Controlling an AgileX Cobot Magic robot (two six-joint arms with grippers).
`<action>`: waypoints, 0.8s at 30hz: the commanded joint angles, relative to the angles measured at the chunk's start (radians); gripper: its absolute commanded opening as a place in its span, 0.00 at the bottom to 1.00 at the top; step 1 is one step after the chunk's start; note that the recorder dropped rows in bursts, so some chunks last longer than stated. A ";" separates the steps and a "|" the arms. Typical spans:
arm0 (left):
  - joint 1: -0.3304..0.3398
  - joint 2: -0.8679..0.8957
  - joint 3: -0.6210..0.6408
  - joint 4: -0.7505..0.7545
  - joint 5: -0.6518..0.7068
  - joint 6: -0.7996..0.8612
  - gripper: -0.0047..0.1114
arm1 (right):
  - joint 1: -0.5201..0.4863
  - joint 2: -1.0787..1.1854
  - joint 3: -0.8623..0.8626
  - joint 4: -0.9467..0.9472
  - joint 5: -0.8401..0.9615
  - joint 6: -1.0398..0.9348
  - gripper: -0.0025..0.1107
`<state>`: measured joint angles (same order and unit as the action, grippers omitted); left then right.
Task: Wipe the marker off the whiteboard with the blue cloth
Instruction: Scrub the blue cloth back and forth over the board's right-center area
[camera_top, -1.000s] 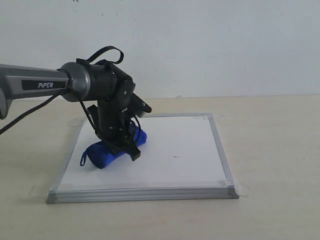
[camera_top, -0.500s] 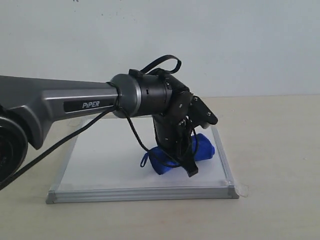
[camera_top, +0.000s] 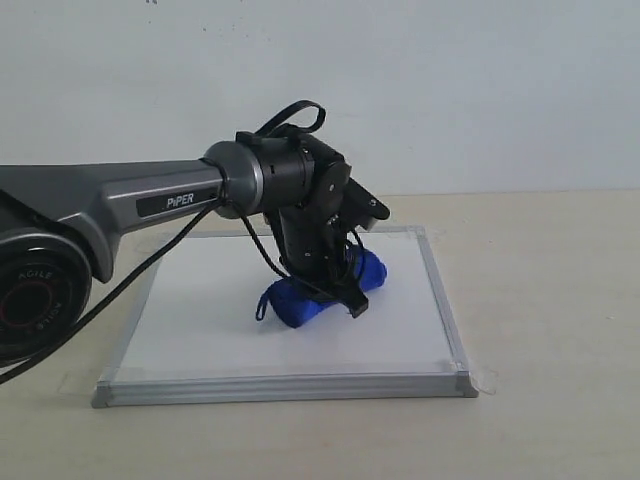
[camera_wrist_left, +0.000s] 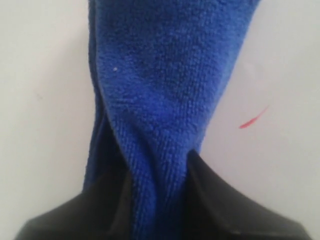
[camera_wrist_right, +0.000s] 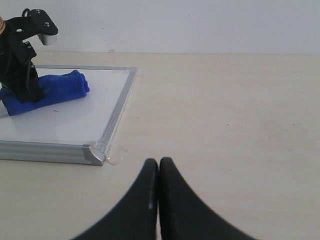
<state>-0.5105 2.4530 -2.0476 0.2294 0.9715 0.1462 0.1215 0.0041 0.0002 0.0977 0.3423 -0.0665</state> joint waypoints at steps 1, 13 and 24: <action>-0.026 0.015 0.000 -0.154 0.057 0.116 0.07 | -0.002 -0.004 0.000 0.000 -0.009 0.000 0.02; -0.075 0.015 0.000 -0.130 -0.091 0.130 0.07 | -0.002 -0.004 0.000 0.000 -0.009 0.000 0.02; 0.082 0.019 0.000 -0.012 0.107 0.011 0.07 | -0.002 -0.004 0.000 0.000 -0.009 0.000 0.02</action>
<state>-0.4508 2.4587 -2.0562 0.1914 0.9754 0.1722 0.1215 0.0041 0.0002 0.0977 0.3423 -0.0665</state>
